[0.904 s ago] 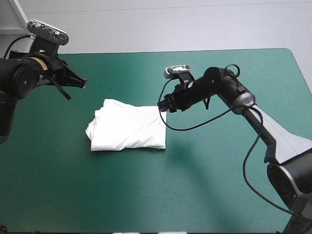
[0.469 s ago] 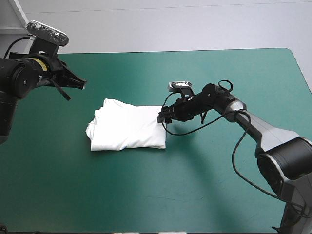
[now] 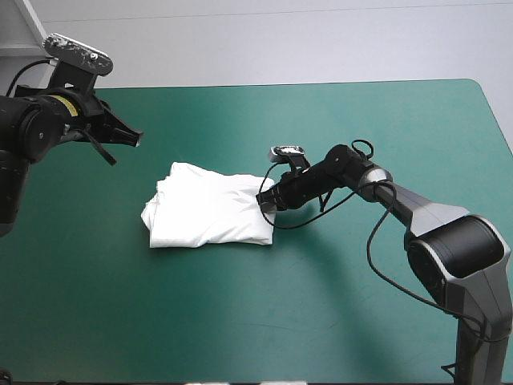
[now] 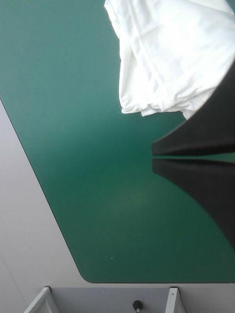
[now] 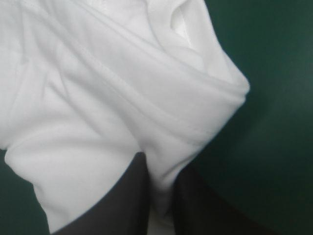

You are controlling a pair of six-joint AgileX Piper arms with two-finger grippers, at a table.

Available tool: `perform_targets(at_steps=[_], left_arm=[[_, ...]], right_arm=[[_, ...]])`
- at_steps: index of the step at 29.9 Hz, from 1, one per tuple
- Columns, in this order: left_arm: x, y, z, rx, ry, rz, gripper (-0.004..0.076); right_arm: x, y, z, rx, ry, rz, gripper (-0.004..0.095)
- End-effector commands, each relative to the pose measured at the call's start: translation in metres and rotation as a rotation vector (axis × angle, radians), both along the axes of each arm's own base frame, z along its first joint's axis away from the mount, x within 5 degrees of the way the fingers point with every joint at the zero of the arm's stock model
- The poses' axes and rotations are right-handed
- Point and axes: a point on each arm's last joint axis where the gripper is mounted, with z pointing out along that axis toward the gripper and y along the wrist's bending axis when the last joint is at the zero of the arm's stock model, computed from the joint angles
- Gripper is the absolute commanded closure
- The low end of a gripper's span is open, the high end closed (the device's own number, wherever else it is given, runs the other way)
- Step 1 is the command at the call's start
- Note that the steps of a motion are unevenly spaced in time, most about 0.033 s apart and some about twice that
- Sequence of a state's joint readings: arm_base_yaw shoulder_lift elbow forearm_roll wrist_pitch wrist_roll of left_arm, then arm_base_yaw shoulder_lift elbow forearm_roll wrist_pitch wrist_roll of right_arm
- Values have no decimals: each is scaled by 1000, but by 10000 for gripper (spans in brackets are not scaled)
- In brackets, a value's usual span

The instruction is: Fold the cloth

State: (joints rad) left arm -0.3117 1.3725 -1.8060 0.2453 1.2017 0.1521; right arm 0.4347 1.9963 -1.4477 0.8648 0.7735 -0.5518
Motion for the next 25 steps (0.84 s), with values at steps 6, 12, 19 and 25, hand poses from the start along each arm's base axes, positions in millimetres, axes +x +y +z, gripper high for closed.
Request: perform_targets(at_steps=[6, 12, 19, 25], left_arm=[[-9, 3, 17, -22, -104, 1, 705], [-9, 3, 17, -22, -104, 1, 705], [-9, 3, 17, -17, -106, -4, 705], [-9, 3, 17, -17, -108, -4, 705]], right_arm=[[-2, -71, 50, -276, -116, -23, 903], [-16, -184, 60, -408, -74, -268, 904], [-63, -308, 55, -510, 56, -616, 905], [-72, -330, 66, -510, 9, -707, 814]])
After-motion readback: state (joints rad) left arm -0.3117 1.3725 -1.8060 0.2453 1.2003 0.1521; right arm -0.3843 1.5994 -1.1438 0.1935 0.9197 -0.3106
